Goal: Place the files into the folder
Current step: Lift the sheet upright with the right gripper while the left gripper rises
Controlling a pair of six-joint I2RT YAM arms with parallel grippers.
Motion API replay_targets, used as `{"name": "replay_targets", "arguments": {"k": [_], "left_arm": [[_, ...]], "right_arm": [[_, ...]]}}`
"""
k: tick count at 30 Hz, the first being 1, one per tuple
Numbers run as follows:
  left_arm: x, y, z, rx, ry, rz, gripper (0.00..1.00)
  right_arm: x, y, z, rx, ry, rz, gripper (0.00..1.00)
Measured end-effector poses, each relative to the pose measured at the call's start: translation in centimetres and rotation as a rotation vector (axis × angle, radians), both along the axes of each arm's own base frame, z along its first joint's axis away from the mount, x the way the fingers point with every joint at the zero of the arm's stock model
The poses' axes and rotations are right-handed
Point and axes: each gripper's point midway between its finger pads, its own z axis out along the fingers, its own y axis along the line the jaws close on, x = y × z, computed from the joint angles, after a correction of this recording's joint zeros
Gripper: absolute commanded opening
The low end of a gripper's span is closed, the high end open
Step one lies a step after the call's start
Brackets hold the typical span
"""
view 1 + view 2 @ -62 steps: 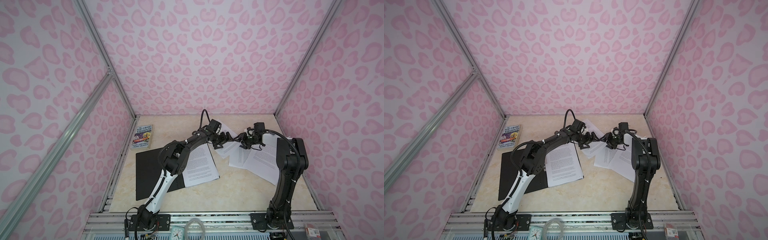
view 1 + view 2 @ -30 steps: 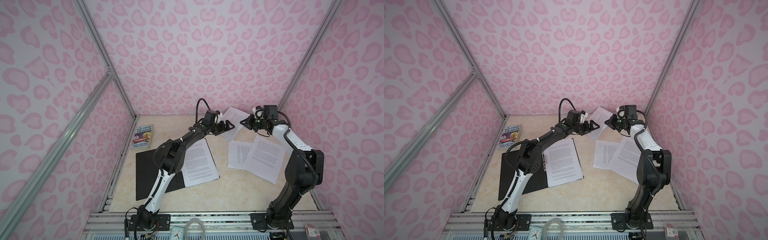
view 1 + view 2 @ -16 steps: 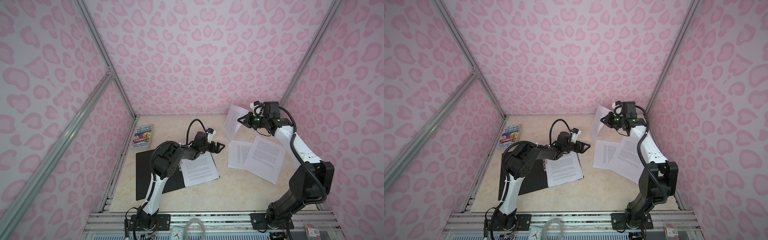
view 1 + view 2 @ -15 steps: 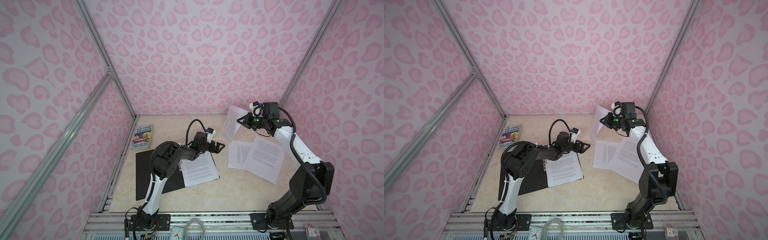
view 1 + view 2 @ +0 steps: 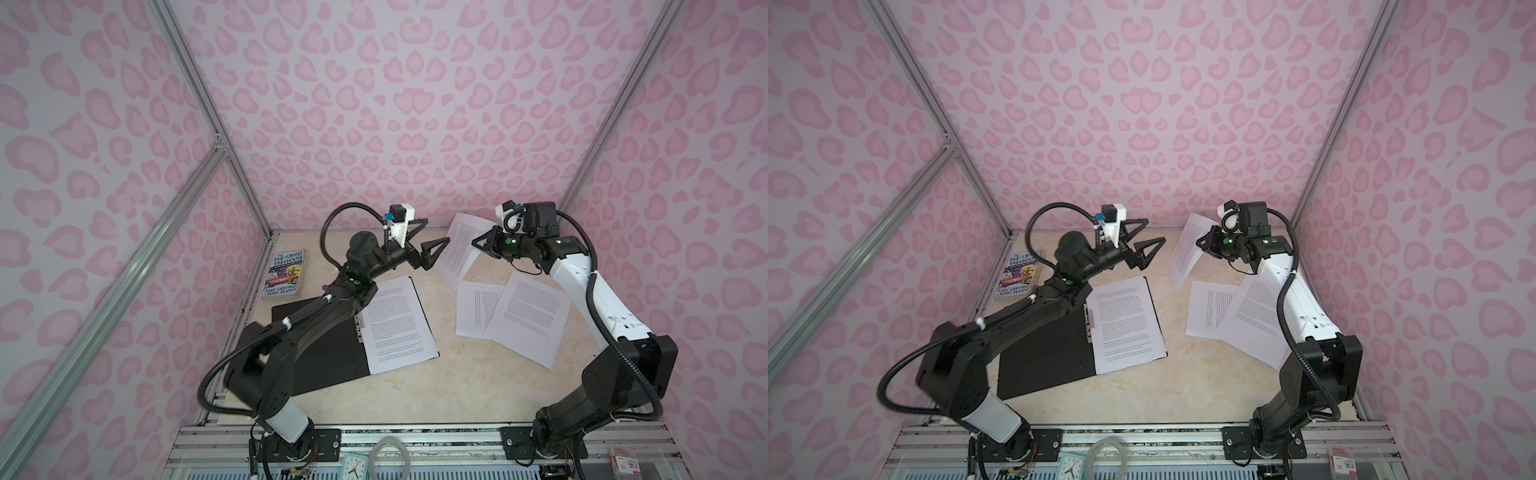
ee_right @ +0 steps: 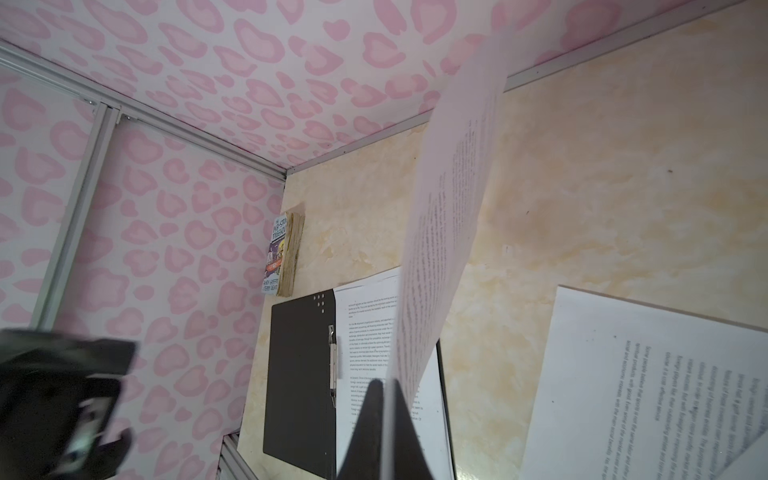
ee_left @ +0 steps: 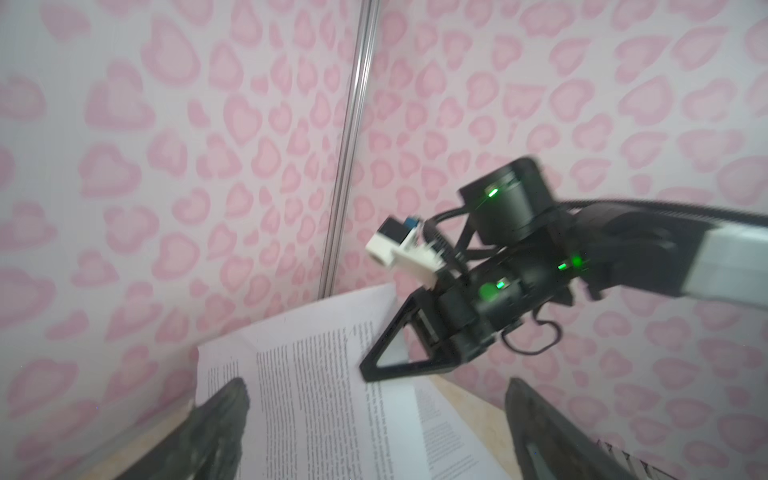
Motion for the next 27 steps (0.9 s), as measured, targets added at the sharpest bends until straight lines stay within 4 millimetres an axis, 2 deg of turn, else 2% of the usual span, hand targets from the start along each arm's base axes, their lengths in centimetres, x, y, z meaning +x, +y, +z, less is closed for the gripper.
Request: {"name": "replay_targets", "arguments": {"k": [2, 3, 4, 5, 9, 10, 13, 15, 21, 27], "left_arm": [[-5.5, 3.8, 6.6, -0.083, -0.175, 0.016, 0.98], [-7.4, 4.9, 8.7, -0.113, -0.261, 0.025, 0.98], [-8.6, 5.6, 9.8, -0.125, -0.307, 0.032, 0.98], [-8.9, 5.8, 9.2, -0.099, -0.300, 0.039, 0.98], [-7.2, 5.1, 2.5, 0.124, -0.130, 0.071, 0.98], [-7.5, 5.2, 1.8, 0.159, -0.125, 0.073, 0.98], [-8.8, 6.2, 1.0, 0.246, -0.164, 0.097, 0.97], [-9.1, 6.8, 0.1, 0.308, -0.182, 0.121, 0.97], [-7.8, 7.6, -4.2, 0.506, -0.148, 0.167, 0.99], [-6.4, 7.8, -6.5, 0.636, -0.133, 0.178, 0.98]], "right_arm": [[-0.4, 0.0, 0.7, -0.052, -0.018, 0.017, 0.00], [-0.7, 0.1, 1.0, -0.073, -0.024, 0.028, 0.00], [-1.0, 0.4, 1.4, -0.101, -0.036, 0.044, 0.00], [-1.3, 0.7, 1.8, -0.129, -0.049, 0.062, 0.00], [-2.7, 2.6, 3.4, -0.246, -0.101, 0.156, 0.00], [-3.0, 3.2, 3.8, -0.274, -0.116, 0.181, 0.00], [-4.6, 5.3, 5.0, -0.364, -0.181, 0.269, 0.00], [-5.7, 6.7, 5.4, -0.429, -0.227, 0.329, 0.00], [-9.4, 9.4, 6.2, -0.616, -0.383, 0.494, 0.00], [-10.7, 10.2, 5.7, -0.783, -0.477, 0.576, 0.00]]}}
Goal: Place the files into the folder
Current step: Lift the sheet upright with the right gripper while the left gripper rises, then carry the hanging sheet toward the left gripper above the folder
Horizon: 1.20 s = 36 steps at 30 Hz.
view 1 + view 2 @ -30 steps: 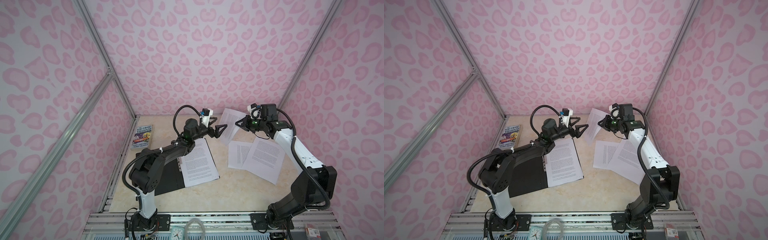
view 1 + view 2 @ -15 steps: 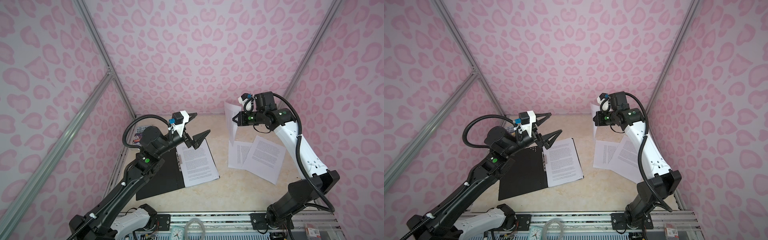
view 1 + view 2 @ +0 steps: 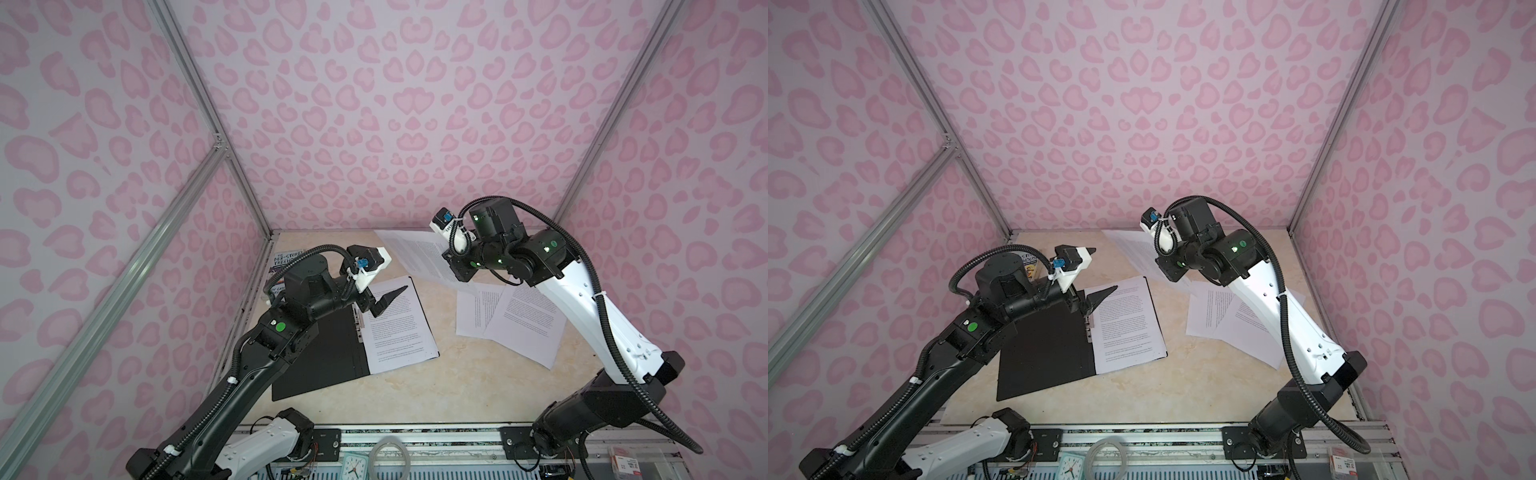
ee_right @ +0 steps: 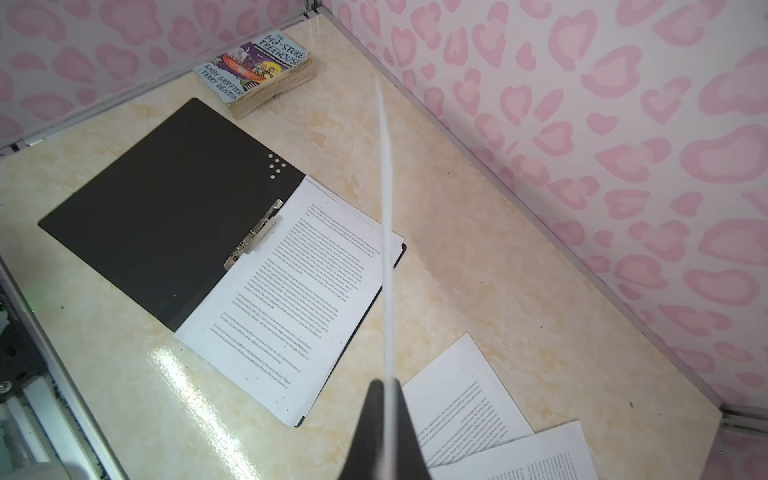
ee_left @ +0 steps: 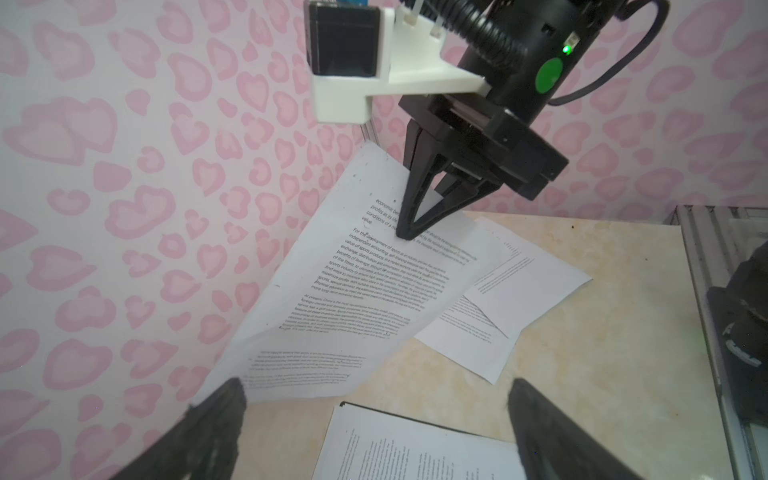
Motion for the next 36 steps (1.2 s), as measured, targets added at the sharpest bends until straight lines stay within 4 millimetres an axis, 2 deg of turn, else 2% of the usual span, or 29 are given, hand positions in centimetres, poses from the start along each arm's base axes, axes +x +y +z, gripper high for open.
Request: {"name": "replay_targets", "arguments": {"k": [4, 8, 14, 17, 26, 32, 36], "left_arm": [[1.1, 0.1, -1.0, 0.061, 0.006, 0.021, 0.93], [1.7, -0.2, -2.0, 0.113, 0.023, 0.009, 0.85], [2.7, -1.0, -3.8, 0.152, 0.071, -0.011, 0.74], [3.3, -1.3, -4.7, 0.166, 0.096, -0.011, 0.73], [5.1, -2.1, -5.5, 0.183, 0.108, 0.003, 0.71], [6.3, -2.6, -5.8, 0.193, 0.104, 0.003, 0.61], [6.6, -2.9, -6.1, 0.194, 0.112, -0.004, 0.59]], "right_arm": [[-0.9, 0.1, -0.4, -0.097, -0.061, 0.051, 0.00], [-1.6, -0.1, -0.1, -0.160, -0.132, 0.086, 0.00], [-2.7, 0.0, 0.5, -0.193, -0.233, 0.141, 0.00], [-3.0, 0.1, 0.5, -0.201, -0.271, 0.166, 0.00], [-3.4, 0.5, 1.3, -0.183, -0.333, 0.209, 0.00], [-3.8, 0.7, 0.9, -0.180, -0.335, 0.238, 0.00], [-3.8, 0.8, 0.7, -0.182, -0.340, 0.249, 0.00]]}}
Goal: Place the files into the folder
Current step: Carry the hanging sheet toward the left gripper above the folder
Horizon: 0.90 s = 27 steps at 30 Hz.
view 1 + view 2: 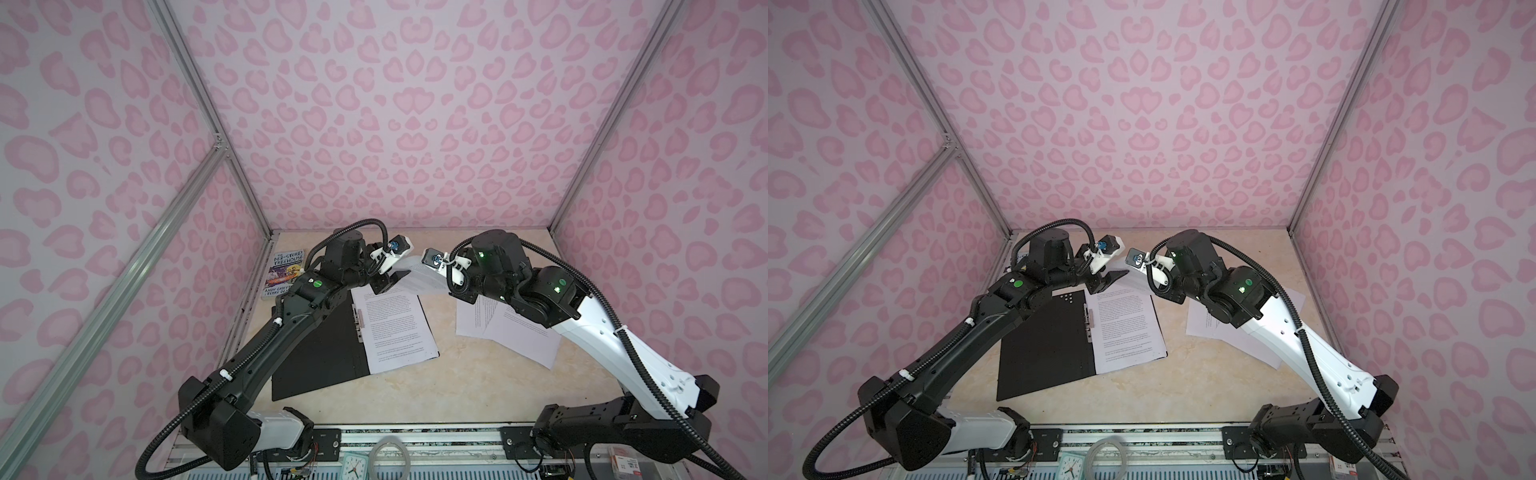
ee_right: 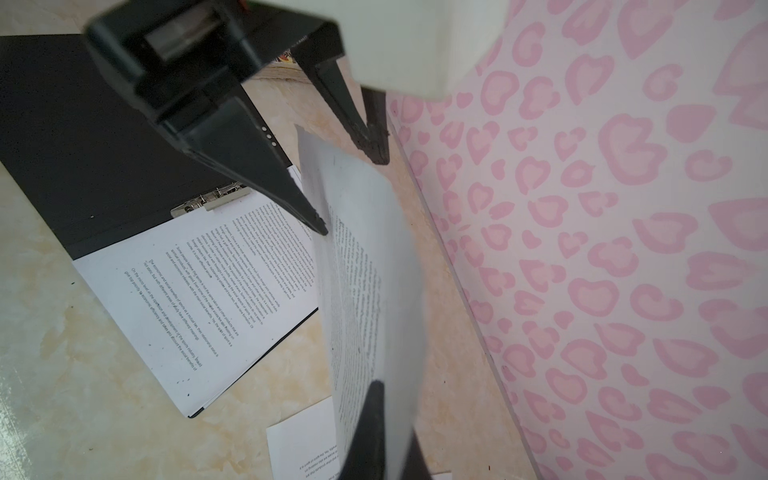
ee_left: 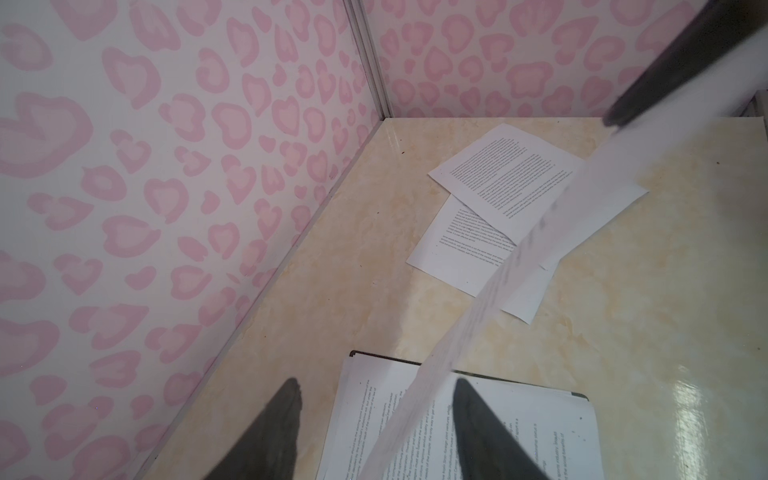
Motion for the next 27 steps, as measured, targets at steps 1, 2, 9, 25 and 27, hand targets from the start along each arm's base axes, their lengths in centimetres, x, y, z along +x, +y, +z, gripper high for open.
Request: {"name": "replay_targets", "arguments": {"k": [1, 2, 9, 25, 27], "left_arm": [[0.0, -0.1, 0.0, -0.001, 0.002, -0.004, 0.59], [0.0, -0.2, 0.0, -0.004, 0.004, -0.011, 0.58], [-1.0, -1.0, -0.1, -0.029, 0.032, -0.082, 0.41], [-2.6, -1.8, -0.2, -0.099, 0.155, -0.128, 0.04], [-3.0, -2.0, -0.4, -0.123, 0.195, -0.132, 0.04]], "right_arm": [[0.0, 0.0, 0.0, 0.000, -0.004, 0.002, 0.00], [0.0, 0.1, 0.1, 0.003, -0.007, 0.005, 0.00], [-0.1, 0.0, 0.0, -0.003, -0.019, 0.019, 0.00], [0.0, -0.1, 0.7, 0.039, -0.032, 0.027, 0.24], [0.4, -0.3, 1.2, 0.073, -0.017, 0.014, 0.55]]}}
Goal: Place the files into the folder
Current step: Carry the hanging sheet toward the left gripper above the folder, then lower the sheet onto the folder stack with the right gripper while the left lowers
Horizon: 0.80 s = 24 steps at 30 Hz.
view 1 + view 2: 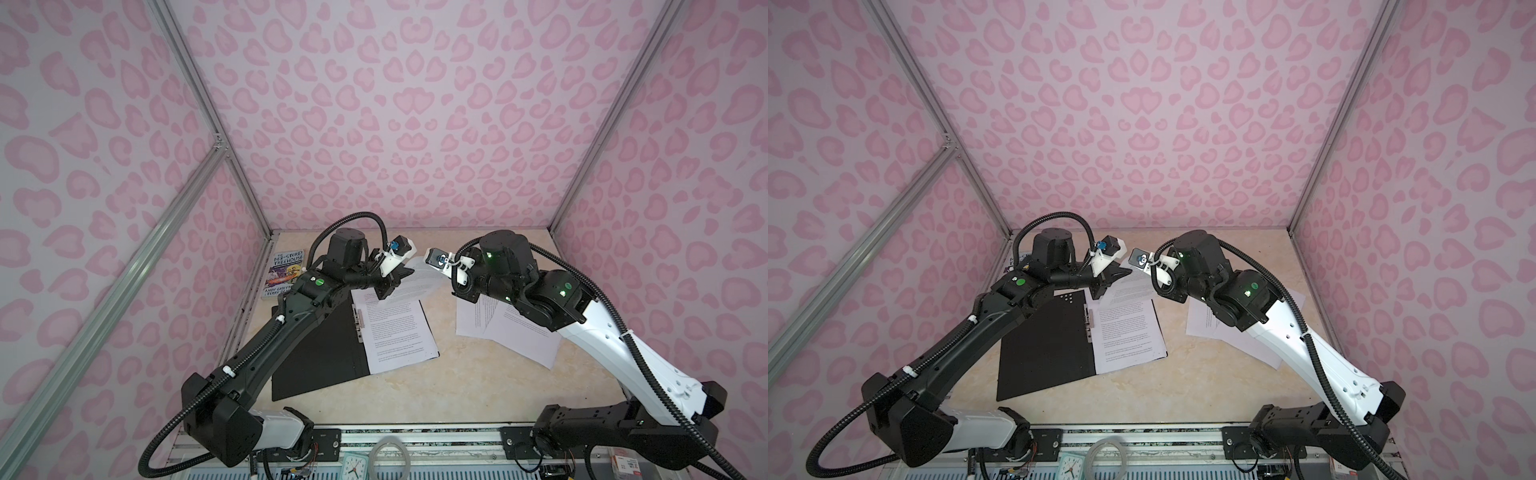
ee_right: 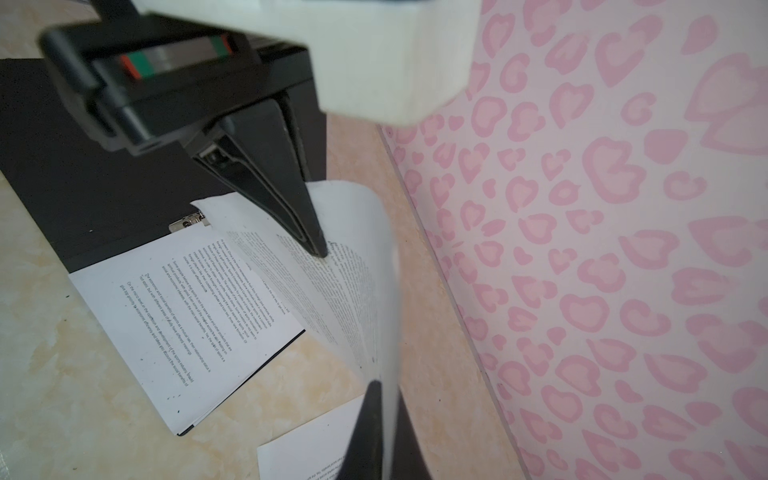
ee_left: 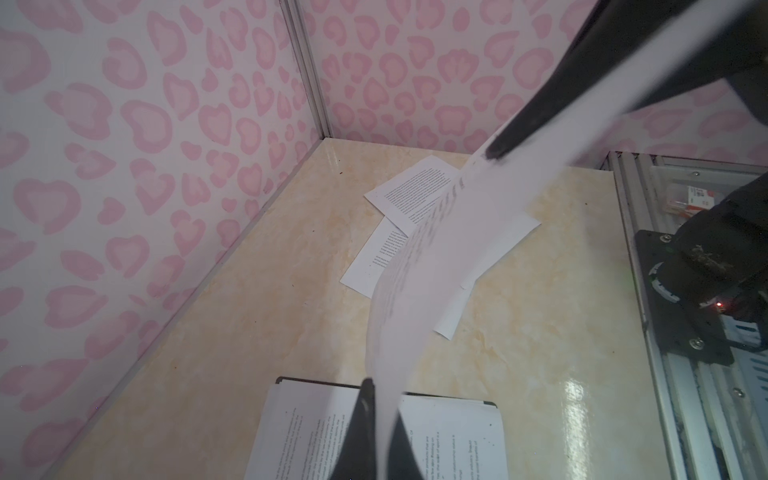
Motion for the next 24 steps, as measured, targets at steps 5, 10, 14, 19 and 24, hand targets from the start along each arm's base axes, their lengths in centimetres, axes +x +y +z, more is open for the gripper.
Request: {"name": "replay_targets", "arguments": {"k": [5, 10, 14, 19, 24], "left_arm": [[-0.5, 0.0, -1.8, -0.034, 0.166, 0.042, 0.04], [-0.3, 1.2, -3.2, -0.089, 0.329, 0.141, 0.04], [1.4, 4.5, -4.2, -0.189, 0.499, 0.305, 0.04], [2.3, 9.2, -8.7, -0.240, 0.707, 0.495, 0.04], [1.0, 13.1, -15.0, -0.197, 0.845, 0.653, 0.04]], "right_arm": [[2.5, -1.8, 3.5, 0.182, 0.040, -0.131, 0.98], [5.2, -3.2, 5.0, 0.367, 0.147, -0.252, 0.98], [7.5, -4.6, 3.1, 0.457, 0.273, -0.370, 0.98], [8.6, -4.0, 0.1, 0.518, 0.420, -0.428, 0.98], [9.4, -2.5, -5.6, 0.517, 0.602, -0.476, 0.98]]}}
